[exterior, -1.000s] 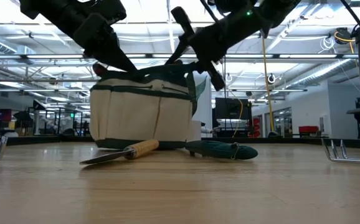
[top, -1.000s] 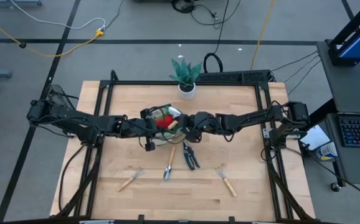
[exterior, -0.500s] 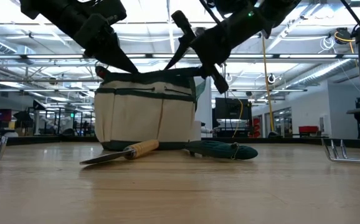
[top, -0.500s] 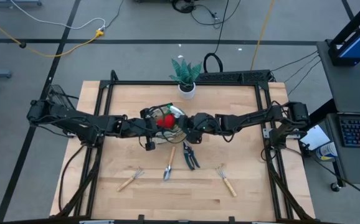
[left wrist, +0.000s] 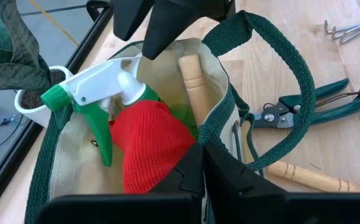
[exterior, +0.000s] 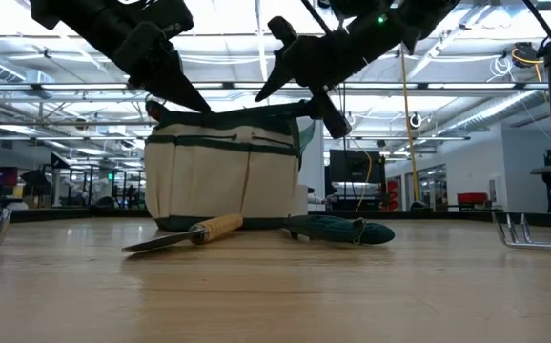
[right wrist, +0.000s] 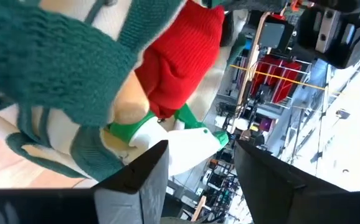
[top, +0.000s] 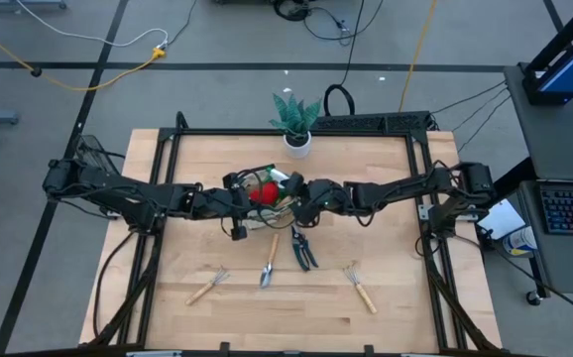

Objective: Pick & Place Garden tools in Gardening bag
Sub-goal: Adjust the brown gardening bag

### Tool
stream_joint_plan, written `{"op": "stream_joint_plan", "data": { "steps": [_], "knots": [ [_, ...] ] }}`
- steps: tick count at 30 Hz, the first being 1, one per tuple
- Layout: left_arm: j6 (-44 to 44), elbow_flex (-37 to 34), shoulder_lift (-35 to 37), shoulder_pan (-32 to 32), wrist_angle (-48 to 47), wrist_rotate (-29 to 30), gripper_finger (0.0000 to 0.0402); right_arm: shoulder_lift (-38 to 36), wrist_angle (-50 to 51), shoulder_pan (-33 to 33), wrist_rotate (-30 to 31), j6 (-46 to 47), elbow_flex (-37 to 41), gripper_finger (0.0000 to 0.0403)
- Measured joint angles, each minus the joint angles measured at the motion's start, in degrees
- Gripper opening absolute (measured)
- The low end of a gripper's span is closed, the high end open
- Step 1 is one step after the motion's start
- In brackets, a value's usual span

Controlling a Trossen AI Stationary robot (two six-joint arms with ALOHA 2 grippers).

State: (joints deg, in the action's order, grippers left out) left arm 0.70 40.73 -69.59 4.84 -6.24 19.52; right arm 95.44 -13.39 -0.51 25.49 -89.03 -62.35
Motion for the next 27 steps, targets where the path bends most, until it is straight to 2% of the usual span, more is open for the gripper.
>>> {"op": "stream_joint_plan", "data": {
  "steps": [10, 17, 22, 27],
  "knots": [
    [-2.36, 0.0, 0.01, 0.58, 0.0, -0.19, 0.0045, -5.1, 1.84, -0.61, -2.29, 12.37, -0.04, 0.0162],
    [-2.36, 0.09, 1.16, 2.74, 0.25, -0.48, 0.0099, -7.1, 8.25, -0.59, -4.87, 21.32, 0.01, 0.0177],
    [-2.87, 0.09, 4.11, 5.17, 0.11, -0.49, 0.014, -7.1, 12.64, -0.59, -4.8, 28.72, -0.02, 0.018],
    [-4.66, 0.09, 8.39, 8.18, -0.3, -0.52, 0.0158, -7.19, 16.49, -0.5, -4.87, 32.43, 0.0, 0.018]
  ]
}}
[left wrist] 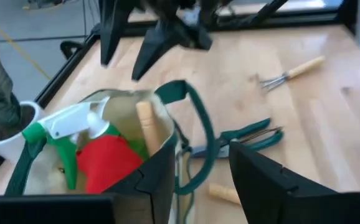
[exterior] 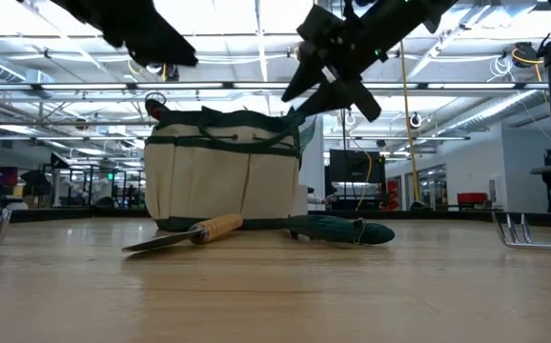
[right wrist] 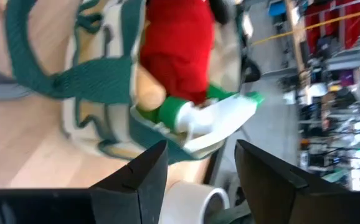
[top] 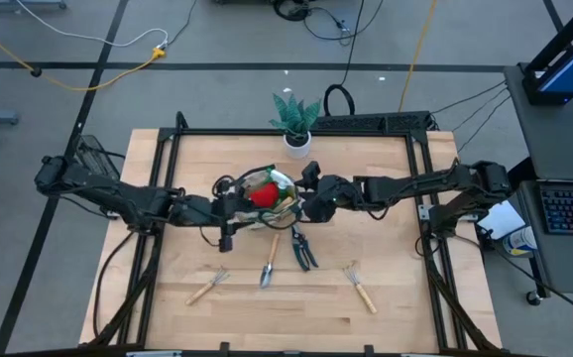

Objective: Pick & Place Garden tools in Gardening bag
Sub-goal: Adjust the brown gardening bag

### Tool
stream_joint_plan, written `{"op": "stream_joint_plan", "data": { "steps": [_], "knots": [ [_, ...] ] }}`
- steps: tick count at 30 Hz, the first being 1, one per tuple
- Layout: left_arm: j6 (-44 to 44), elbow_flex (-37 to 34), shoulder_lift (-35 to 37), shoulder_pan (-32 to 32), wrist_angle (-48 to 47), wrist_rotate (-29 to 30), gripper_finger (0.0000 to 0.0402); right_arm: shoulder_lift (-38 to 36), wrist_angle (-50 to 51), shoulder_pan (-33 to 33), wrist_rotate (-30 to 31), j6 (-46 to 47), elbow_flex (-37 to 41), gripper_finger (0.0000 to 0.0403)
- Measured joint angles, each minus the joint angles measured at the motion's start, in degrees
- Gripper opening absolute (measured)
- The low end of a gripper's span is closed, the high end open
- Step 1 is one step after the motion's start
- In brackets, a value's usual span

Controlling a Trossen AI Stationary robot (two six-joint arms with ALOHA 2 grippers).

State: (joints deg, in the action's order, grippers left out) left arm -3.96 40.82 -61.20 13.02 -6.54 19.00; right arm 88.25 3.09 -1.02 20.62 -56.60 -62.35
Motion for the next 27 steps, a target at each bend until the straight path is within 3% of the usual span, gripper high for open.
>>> {"op": "stream_joint_plan", "data": {
  "steps": [13, 20, 27],
  "knots": [
    [-7.2, 0.0, 1.45, 4.03, -7.08, 0.01, 0.0159, 0.07, 6.61, 0.0, -8.55, 8.46, -0.02, 0.0178],
    [-4.95, -0.04, -0.51, 5.48, -7.14, -1.2, 0.0159, 0.07, 9.83, 0.04, -13.33, 14.56, -0.02, 0.017],
    [-4.23, -0.09, -4.59, 5.87, -7.42, -3.62, 0.0159, 0.07, 10.74, 0.84, -13.42, 18.69, -0.02, 0.0169]
  ]
}}
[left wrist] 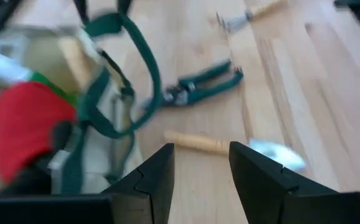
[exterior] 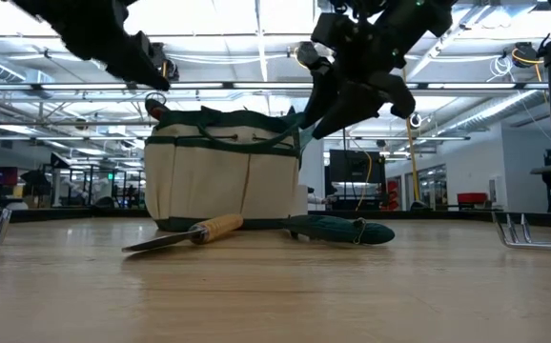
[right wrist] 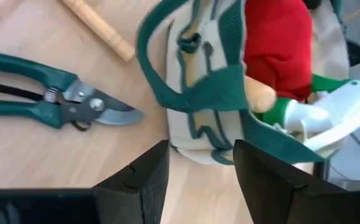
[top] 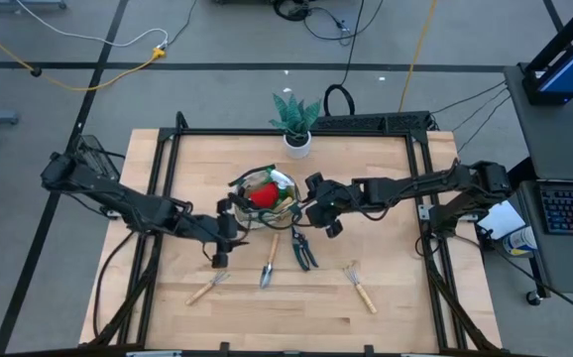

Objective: Pick & Place Garden tools in Gardening bag
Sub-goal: Adjust the brown gardening bag

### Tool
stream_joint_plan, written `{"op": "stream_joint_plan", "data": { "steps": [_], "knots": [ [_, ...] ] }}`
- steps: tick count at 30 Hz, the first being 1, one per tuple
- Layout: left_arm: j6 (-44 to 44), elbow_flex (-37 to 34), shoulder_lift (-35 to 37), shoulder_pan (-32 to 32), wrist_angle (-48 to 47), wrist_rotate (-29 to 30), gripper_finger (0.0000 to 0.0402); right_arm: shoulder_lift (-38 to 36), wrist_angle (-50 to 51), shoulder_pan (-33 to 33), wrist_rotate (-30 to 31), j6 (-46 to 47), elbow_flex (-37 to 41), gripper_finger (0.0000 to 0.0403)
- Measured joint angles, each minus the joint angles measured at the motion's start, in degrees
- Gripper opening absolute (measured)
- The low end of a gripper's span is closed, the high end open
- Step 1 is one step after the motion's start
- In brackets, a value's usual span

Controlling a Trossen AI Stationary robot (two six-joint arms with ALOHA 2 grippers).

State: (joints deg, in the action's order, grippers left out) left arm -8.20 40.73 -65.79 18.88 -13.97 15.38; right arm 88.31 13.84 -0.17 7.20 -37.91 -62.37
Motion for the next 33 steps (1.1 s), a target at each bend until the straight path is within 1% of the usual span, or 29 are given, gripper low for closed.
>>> {"op": "stream_joint_plan", "data": {
  "steps": [4, 9, 12, 14, 19, 22, 28, 30, 33],
  "knots": [
    [3.27, 0.0, -2.63, -0.01, 0.65, -1.89, 0.0159, 0.0, 1.82, 1.07, -0.02, 2.01, 0.0, 0.0169],
    [7.12, 0.0, -5.67, -0.01, 1.65, -2.25, 0.0159, 0.0, 1.93, 2.37, 0.0, 5.5, 0.0, 0.0169],
    [9.65, 0.0, -7.77, -0.06, 3.9, -4.59, 0.0159, 0.0, 2.51, 3.3, -0.01, 6.92, 0.0, 0.0169],
    [11.6, 0.0, -9.39, -0.12, 5.23, -7.13, 0.0159, 0.0, 2.82, 3.86, -0.02, 8.1, 0.0, 0.0169],
    [14.79, 0.22, -12.7, -2.65, 6.91, -16.48, 0.0159, 0.0, 3.03, 5.18, 0.09, 10.84, 0.0, 0.0169],
    [15.75, 2.81, -14.53, -4.7, 5.33, -19.79, 0.0159, 0.0, 3.04, 5.97, 0.09, 12.09, 0.0, 0.0169],
    [24.21, 10.66, -19.8, -6.87, -3.18, -21.12, 0.0159, 0.0, 3.24, 6.97, 0.16, 12.15, 0.0, 0.0169],
    [23.0, 13.29, -22.6, -7.65, -4.62, -21.56, 0.0159, 0.0, 3.4, 7.05, 0.17, 12.15, 0.0, 0.0169],
    [13.68, 16.41, -26.68, -8.97, -5.36, -21.53, 0.0159, 0.0, 3.54, 7.05, 0.17, 12.46, 0.0, 0.0169]
  ]
}}
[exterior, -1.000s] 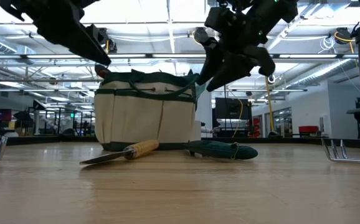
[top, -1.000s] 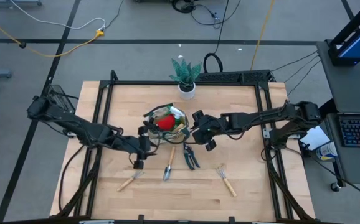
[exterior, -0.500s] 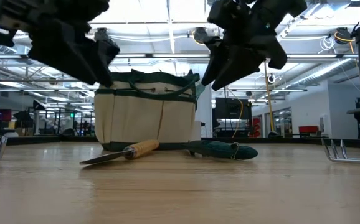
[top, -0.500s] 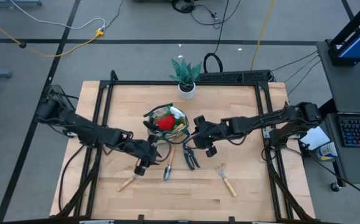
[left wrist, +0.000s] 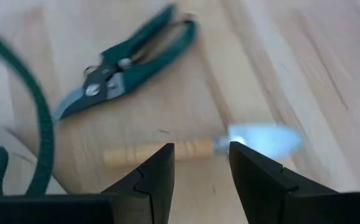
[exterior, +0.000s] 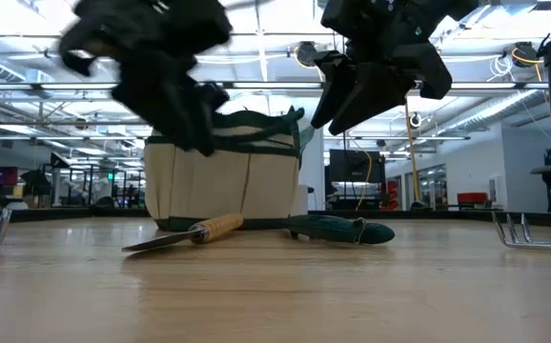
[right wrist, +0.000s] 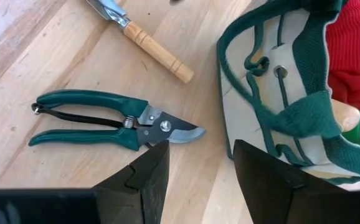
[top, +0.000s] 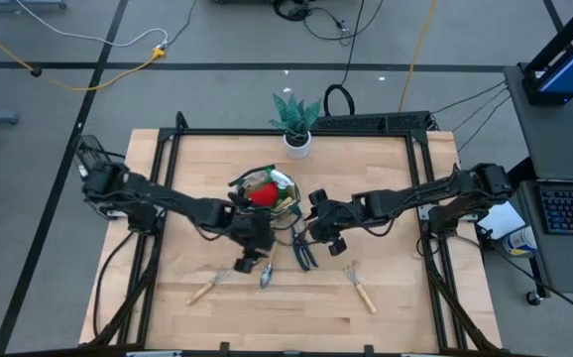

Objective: Pick & Place Garden tools in Gardening bag
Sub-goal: Adjust the brown gardening bag

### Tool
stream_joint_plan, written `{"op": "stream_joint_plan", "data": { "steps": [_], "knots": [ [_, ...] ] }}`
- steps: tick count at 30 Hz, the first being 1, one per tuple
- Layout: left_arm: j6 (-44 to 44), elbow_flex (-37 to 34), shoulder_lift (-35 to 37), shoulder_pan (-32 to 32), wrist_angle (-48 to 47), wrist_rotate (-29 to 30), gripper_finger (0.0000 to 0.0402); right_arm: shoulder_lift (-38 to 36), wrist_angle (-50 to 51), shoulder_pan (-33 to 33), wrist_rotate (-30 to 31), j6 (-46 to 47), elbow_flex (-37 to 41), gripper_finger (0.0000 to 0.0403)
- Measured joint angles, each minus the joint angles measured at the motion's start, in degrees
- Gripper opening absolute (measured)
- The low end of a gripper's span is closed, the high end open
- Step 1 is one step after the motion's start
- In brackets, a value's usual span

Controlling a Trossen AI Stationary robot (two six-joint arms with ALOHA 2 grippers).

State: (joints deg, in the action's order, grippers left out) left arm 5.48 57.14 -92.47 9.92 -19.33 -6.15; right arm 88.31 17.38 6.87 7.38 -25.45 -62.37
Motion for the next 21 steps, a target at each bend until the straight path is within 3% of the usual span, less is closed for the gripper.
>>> {"op": "stream_joint_plan", "data": {
  "steps": [6, 15, 21],
  "knots": [
    [-15.82, 2.99, -4.58, -0.83, -0.03, 0.22, 0.0159, 0.0, 0.87, -0.02, 0.02, 0.74, 0.0, 0.0169],
    [-44.05, 3.43, -5.07, -0.84, 0.06, 1.07, 0.0159, 0.0, 0.96, -0.02, 0.04, 0.61, 0.0, 0.0169],
    [-46.55, 3.28, -4.14, -0.04, 0.17, 0.54, 0.0159, 0.0, 0.99, -0.02, 0.02, 0.38, 0.0, 0.0169]
  ]
}}
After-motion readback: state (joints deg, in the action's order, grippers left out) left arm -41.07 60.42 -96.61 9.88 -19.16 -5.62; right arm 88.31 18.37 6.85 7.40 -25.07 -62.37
